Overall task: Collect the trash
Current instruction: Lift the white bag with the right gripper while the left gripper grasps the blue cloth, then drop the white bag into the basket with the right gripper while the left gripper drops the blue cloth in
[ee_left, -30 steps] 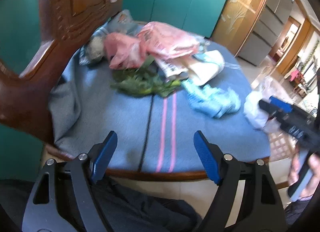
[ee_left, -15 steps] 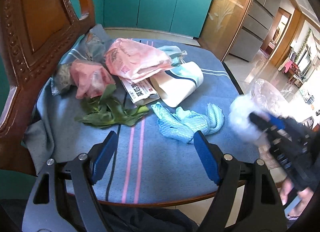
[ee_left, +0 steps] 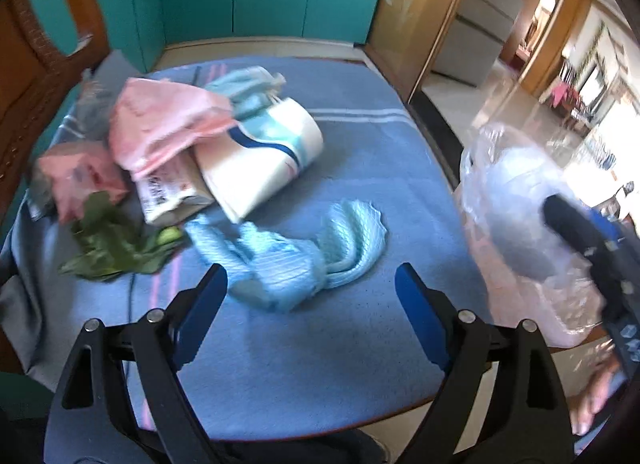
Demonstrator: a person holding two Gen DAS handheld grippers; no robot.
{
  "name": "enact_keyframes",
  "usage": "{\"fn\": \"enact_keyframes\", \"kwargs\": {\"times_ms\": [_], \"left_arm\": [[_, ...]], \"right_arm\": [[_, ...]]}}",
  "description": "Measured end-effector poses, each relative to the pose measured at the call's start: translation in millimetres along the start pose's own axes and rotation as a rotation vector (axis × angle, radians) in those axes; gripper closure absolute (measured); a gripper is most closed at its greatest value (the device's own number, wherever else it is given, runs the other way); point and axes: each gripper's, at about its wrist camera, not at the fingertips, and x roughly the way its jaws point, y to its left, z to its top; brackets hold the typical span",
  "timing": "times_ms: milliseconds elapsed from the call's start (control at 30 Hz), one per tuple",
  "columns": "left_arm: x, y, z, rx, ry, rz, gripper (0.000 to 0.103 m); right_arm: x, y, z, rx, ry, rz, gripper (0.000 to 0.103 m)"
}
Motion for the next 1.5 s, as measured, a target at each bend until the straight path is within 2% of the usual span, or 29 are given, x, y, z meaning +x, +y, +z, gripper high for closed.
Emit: {"fn": "enact_keyframes", "kwargs": {"times_ms": [100,200,333,433,567,767,1000,1133,1333,1500], "left_arm": [[14.6,-6.6,-3.3,0.023,0.028,0.029,0.019],[17.6,-8.1,-8.1,0.057,0.019,0.089,0.035],[7.8,4.1,-14.8,0.038,-0.003,0.093,0.061],[-1.4,17.0,-20.4,0.0,-0.029,0.055,0.067],[-19.1,28.2,-30.9,-0.026,-0.067,0.065,0.067],[-59.2,64.8,-42.6,-0.103,-0.129,0.082,0.067],[-92.3,96.2,-53.3,-0.211,-0.179,0.034,0.067],[-105.1,100.1,-51.6,-0.225,-0.21,0.018,0.068],[-114.7,95.5,-46.4,-0.218,-0.232,-0.008,0.067],[-114.8,74.2,-36.9,-0.171,-0.239,-0.033,0.067]], "right_arm": [[-0.7,-4.6,-1.4,0.013,0.001,0.001,0.081],[1.5,-5.5,-2.5,0.018,0.003,0.003,0.081],[4.1,-3.9,-2.6,0.022,0.006,0.018,0.081],[4.3,0.8,-2.1,0.018,0.007,0.034,0.081],[5.1,10.7,-2.0,0.008,0.008,0.062,0.081],[7.8,30.1,2.1,-0.018,0.008,0.099,0.081],[6.2,56.4,6.6,-0.047,0.006,0.166,0.081],[1.5,59.2,8.1,-0.051,-0.008,0.169,0.081],[-9.8,29.8,14.1,0.004,-0.046,0.127,0.081],[-23.4,-15.8,15.6,0.054,-0.078,0.019,0.081]]}}
